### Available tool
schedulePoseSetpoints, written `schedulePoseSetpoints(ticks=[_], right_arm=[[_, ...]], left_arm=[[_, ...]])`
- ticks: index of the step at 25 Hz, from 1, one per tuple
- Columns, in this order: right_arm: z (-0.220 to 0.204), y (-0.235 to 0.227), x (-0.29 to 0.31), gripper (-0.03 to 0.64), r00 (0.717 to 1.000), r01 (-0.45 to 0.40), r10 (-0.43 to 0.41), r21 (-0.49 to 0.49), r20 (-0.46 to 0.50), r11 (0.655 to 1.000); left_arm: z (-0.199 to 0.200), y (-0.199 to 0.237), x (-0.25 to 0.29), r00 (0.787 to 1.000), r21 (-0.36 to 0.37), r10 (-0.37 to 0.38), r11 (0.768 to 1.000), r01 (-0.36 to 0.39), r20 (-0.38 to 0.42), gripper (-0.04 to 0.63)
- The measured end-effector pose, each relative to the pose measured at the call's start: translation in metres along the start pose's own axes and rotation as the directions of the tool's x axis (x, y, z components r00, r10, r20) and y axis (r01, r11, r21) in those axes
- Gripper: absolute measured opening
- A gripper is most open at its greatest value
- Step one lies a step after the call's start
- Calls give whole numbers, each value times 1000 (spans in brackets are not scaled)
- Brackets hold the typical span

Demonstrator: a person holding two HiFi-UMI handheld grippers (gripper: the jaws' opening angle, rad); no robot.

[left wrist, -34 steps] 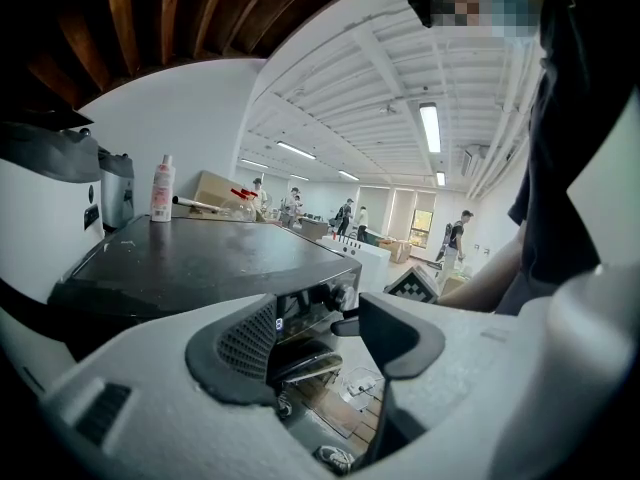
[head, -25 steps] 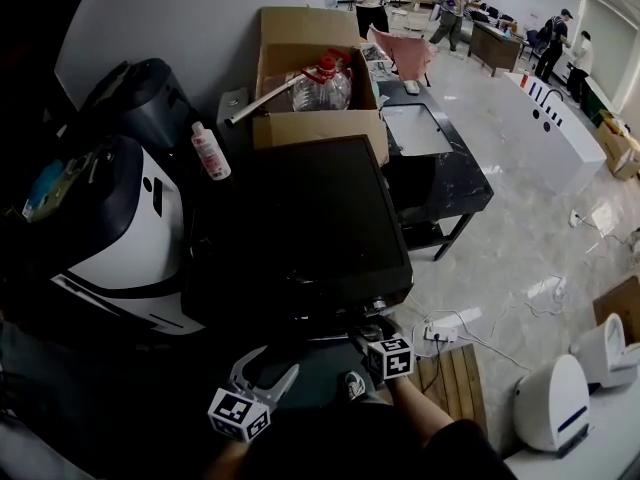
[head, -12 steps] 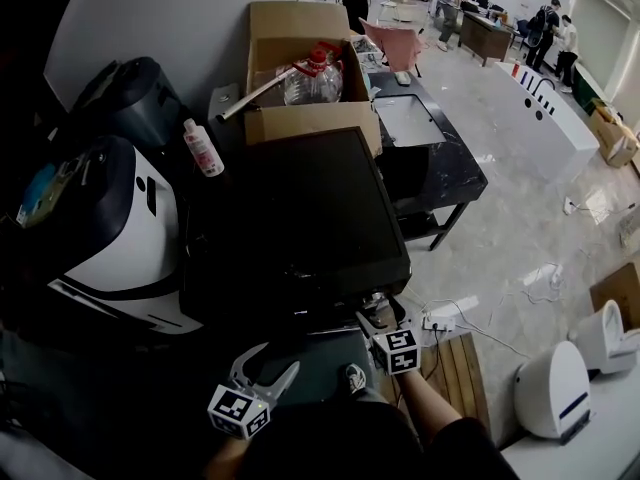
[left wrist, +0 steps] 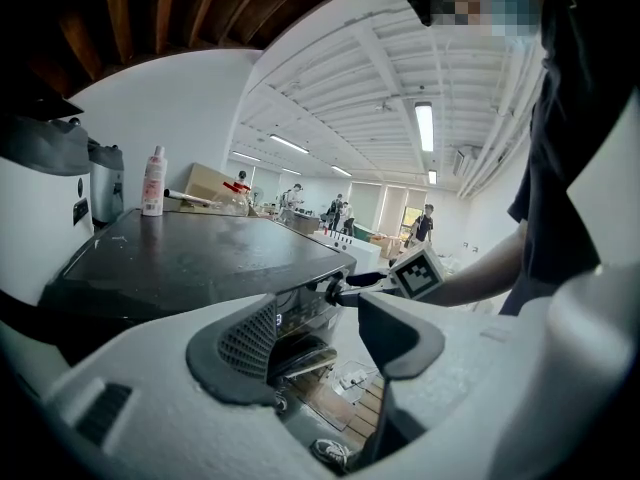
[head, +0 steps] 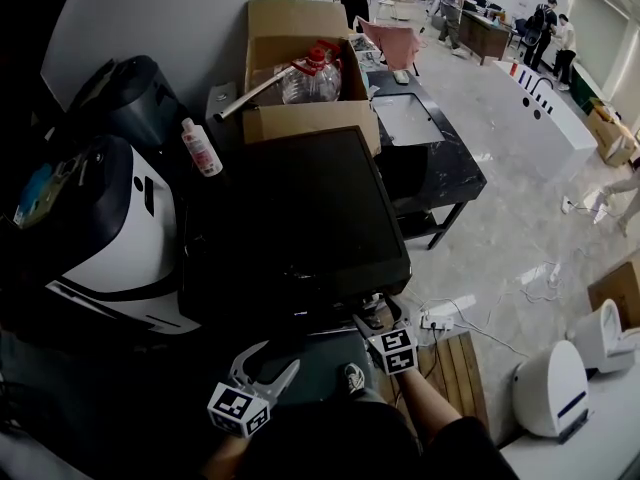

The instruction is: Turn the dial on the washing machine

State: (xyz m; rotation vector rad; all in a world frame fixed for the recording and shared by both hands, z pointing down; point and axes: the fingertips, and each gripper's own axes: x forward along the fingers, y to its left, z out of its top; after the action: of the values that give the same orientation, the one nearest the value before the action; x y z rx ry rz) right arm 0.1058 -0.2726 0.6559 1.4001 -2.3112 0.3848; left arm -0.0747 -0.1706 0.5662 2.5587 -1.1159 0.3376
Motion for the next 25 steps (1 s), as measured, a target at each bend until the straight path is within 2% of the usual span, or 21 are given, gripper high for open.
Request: schedulePoseSetpoints(ticks=[11, 25], right_arm=[[-21, -7, 12, 359, 999, -2, 8, 132, -47, 991], [-16, -10, 7, 348, 1000, 16, -12, 162, -24, 987]], left_arm=[[-2, 3, 2, 1000, -5, 0, 1000, 0, -10, 249], [-1, 5, -1, 1000, -1, -2, 1000, 2, -7, 249]])
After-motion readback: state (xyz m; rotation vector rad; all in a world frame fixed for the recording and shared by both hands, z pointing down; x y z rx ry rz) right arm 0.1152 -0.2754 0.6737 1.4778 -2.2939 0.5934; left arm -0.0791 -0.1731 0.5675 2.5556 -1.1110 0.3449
